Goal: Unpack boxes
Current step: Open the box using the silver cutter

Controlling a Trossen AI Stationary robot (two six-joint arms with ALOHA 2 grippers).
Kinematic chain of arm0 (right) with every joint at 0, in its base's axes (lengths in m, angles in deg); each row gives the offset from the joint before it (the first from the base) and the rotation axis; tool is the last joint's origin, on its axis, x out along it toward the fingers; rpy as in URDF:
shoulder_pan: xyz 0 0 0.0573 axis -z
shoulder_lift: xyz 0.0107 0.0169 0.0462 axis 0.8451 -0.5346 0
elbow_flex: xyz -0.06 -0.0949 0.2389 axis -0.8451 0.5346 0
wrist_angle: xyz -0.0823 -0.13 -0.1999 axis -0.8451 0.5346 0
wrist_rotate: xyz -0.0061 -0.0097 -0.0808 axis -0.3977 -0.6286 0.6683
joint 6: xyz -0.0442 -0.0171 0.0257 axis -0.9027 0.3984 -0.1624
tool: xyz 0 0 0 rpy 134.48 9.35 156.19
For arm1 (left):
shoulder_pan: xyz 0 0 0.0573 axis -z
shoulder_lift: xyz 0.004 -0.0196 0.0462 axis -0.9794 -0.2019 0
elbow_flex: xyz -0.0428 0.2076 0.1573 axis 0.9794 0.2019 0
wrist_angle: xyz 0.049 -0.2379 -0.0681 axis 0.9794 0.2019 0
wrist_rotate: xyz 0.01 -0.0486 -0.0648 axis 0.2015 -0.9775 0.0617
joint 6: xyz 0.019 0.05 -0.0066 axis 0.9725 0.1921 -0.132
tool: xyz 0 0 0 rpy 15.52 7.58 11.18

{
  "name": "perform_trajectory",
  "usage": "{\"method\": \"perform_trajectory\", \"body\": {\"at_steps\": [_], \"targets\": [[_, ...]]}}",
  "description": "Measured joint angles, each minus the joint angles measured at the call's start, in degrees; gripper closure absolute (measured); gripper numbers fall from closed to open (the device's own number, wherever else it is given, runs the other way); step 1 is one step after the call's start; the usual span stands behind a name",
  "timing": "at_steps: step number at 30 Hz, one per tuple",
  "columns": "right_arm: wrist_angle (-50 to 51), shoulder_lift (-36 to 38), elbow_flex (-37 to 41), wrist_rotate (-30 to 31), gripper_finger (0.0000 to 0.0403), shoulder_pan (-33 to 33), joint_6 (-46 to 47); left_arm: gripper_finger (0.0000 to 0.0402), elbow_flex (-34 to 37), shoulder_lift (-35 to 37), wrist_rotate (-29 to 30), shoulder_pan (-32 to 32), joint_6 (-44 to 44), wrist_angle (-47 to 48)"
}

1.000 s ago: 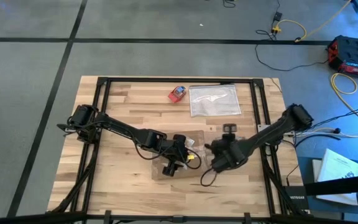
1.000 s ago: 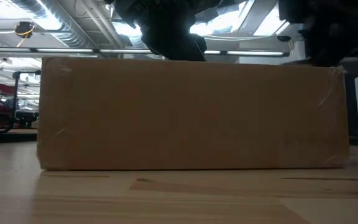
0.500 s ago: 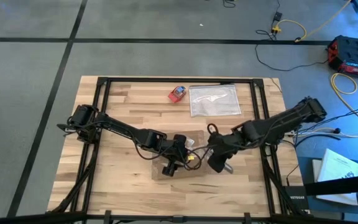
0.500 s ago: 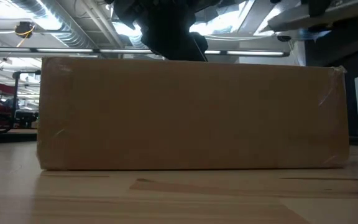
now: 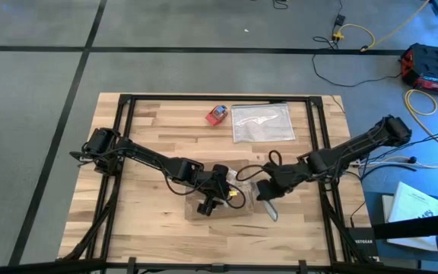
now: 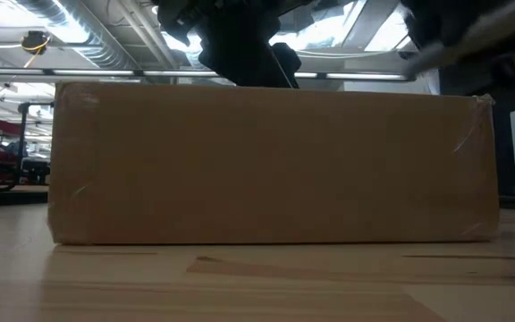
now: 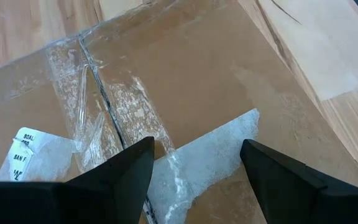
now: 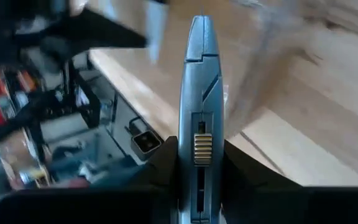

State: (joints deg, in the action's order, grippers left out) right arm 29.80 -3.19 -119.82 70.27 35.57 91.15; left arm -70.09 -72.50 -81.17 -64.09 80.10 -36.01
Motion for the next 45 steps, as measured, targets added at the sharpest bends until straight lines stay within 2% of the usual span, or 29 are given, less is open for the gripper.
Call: {"method": "perform_trajectory", "body": {"at_steps": [6,13,19,25,35,45], "targets": [[-0.44,-0.52,0.09,1.86,0.0342,1.29,3.15,0.0167,0.00,0.00,0.01,0.00,0.10,0.00],[4.07,-0.90,0.06,-3.64,0.0342,4.17,1.79,0.0167,0.11,0.00,-0.04,-0.21,3.31,-1.13],[2.15,-0.92,0.04,-6.48,0.0342,7.08,-0.19,0.0167,0.13,-0.06,-0.42,-0.86,2.67,-3.21],[1.77,-2.29,0.02,-9.91,0.0342,7.17,-0.38,0.0167,0.11,-0.04,-0.20,-0.87,3.94,-3.30],[3.20,-2.47,0.02,-8.40,0.0342,7.27,-0.30,0.0167,0.07,-0.04,0.00,-0.87,4.28,-3.21],[3.14,-2.47,0.02,-8.86,0.0342,10.29,-2.06,0.0167,0.07,-0.04,0.03,-0.92,4.31,-3.21]]}}
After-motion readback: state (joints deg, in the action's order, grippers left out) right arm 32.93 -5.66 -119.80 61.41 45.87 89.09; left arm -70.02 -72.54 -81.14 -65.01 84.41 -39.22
